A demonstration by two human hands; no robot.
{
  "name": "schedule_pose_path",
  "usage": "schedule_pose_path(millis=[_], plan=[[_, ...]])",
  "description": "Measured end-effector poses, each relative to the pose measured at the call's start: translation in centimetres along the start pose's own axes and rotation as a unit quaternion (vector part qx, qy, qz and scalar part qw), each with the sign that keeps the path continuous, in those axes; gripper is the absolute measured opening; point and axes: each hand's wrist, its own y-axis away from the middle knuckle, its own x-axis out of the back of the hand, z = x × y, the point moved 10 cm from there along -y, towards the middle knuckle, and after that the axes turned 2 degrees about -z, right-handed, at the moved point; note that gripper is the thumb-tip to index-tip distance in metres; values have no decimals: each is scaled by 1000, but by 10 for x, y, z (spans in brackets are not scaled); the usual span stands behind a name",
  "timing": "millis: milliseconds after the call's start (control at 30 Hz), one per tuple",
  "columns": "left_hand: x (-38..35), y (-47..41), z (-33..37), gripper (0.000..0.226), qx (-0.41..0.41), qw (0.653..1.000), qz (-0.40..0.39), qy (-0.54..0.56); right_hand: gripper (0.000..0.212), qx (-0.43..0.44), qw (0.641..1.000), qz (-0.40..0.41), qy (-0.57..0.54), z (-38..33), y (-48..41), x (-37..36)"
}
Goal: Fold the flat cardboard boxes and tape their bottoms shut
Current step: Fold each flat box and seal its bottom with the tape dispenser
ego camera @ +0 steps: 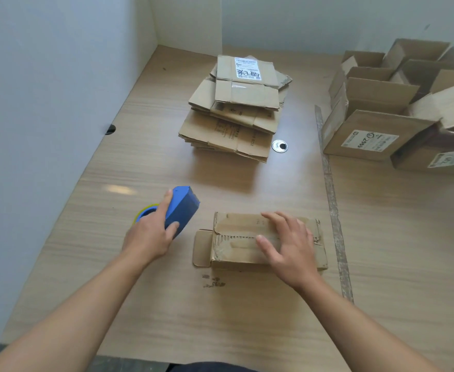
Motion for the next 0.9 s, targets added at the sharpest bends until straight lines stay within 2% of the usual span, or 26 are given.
schedule_pose_path(millis=[133,233,333,467,567,700,800,900], plan=[[37,25,66,76,-157,987,14,6,42,-22,986,21,-167,11,-2,14],[41,49,114,76,-328,944,38,-27,43,-17,969,6,-246,13,-1,17],[22,67,143,72,-437,895,44,-73,45,-1,956,-14,-292,13,-2,19],[6,75,159,72,-473,876,35,-86,37,14,953,-36,-300,16,-1,20],[3,74,165,72,-473,874,26,-107,26,11,948,-39,-314,21,-1,19],[-1,79,176,69,-489,862,9,-130,21,1,939,-39,-341,25,-4,20],[-3,83,184,56,-503,852,9,-142,25,5,940,-40,-338,29,-4,21],[-5,88,183,53,-516,843,8,-153,37,33,943,-54,-328,24,-4,21]])
